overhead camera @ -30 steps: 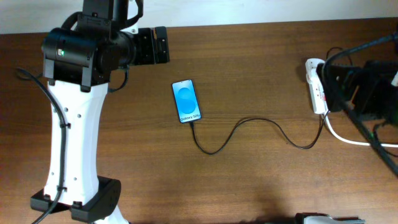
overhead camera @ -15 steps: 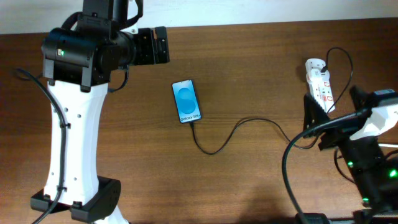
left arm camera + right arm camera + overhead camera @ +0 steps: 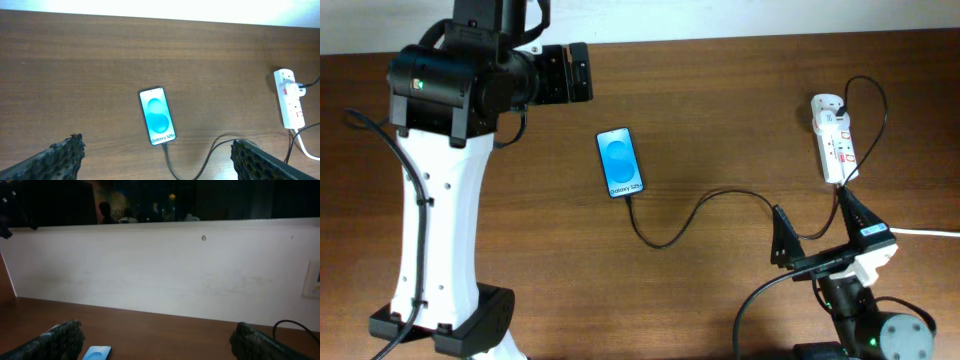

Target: Plug charger to phone and switch on socket

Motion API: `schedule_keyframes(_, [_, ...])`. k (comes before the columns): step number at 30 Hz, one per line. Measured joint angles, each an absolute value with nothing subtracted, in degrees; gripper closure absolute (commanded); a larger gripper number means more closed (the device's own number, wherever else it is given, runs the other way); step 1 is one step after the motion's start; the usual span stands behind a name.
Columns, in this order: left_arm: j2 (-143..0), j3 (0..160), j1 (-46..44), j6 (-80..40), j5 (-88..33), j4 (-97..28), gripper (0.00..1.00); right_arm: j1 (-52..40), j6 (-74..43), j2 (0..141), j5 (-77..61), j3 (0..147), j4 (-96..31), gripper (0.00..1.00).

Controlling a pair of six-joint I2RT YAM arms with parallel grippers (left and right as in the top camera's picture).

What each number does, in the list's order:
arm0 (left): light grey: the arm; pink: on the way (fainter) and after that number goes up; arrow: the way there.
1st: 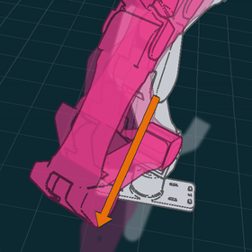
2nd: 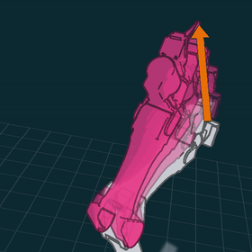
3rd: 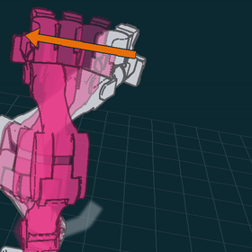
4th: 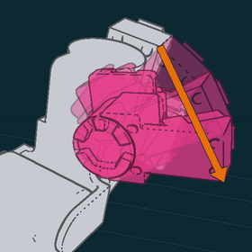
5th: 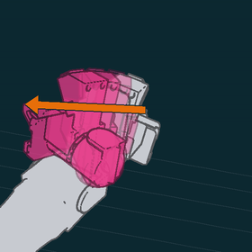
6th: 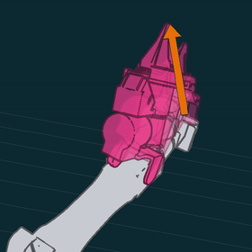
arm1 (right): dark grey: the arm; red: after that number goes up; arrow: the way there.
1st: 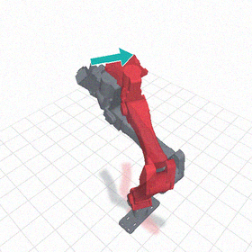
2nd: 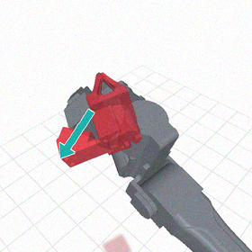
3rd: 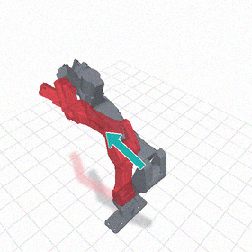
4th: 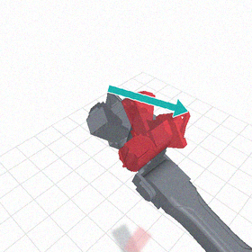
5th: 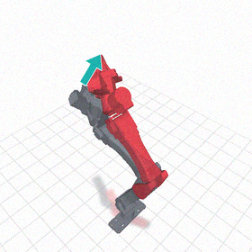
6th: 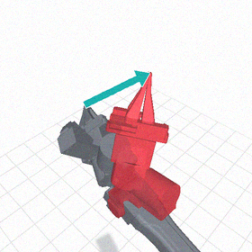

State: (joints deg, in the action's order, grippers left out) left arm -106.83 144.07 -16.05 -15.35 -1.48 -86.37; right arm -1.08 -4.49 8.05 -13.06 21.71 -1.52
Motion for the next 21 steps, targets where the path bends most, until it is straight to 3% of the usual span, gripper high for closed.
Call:
schedule_keyframes(8, [-106.83,144.07,-16.05,-15.35,-1.48,-86.35,0.01,-1.17,-4.45,0.89,-10.39,8.38,18.85,0.02])
schedule_keyframes(13, [-106.83,144.07,-16.05,-15.35,-1.48,-86.37,0.01,-1.17,-4.45,0.8,-3.46,2.22,24.34,0.02])
schedule_keyframes(21, [-106.83,144.07,-16.05,-15.35,-1.45,-86.35,0.01,-1.17,-4.49,0.69,1.32,0.6,9.5,0.02])
